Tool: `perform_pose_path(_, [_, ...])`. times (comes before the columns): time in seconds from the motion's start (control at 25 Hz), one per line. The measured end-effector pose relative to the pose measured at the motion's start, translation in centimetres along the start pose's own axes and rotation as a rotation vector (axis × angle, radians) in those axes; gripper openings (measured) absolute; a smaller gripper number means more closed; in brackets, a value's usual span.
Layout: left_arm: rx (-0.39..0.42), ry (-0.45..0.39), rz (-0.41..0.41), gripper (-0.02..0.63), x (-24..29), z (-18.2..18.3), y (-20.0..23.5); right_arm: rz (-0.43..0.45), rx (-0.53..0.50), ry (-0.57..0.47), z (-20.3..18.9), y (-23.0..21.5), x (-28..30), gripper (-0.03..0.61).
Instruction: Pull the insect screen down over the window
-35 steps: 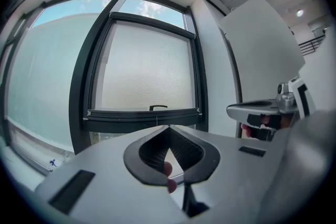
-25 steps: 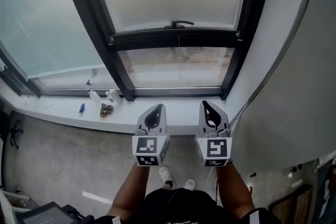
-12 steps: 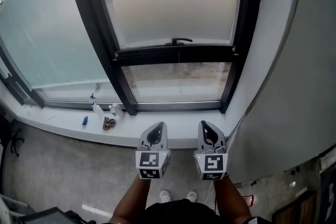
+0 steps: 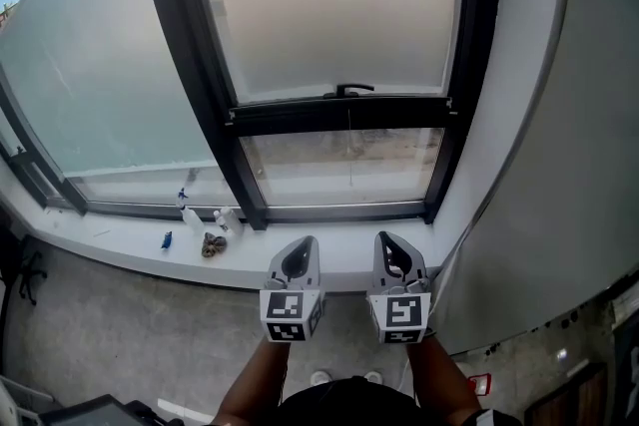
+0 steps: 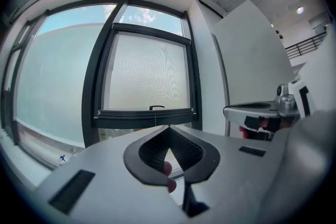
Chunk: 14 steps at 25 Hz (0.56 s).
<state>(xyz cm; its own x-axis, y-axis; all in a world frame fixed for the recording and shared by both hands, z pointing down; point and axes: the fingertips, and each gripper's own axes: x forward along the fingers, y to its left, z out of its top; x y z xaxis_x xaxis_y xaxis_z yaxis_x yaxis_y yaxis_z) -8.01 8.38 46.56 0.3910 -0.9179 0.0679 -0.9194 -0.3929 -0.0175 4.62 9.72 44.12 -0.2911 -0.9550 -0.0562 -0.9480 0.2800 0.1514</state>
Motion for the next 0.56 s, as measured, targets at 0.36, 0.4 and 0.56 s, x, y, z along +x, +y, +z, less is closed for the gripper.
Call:
perform_pose_path(0.36, [-0.007,-0.007,0.000,0.003,-0.1,-0.1,0.5,-0.016,-0.017,0.011,-0.8,0.2,0.5,0.002])
perform_pose_path(0.4, [-0.009,-0.004,0.000,0.003,-0.1,-0.3,0.6,-0.021,-0.023,0.009,-0.9,0.1,0.6,0.002])
perform_pose_path(0.56, [-0.020,0.005,0.003,0.003,-0.1,-0.7,0.9,-0.025,-0.029,0.009,-1.0,0.0,0.7,0.002])
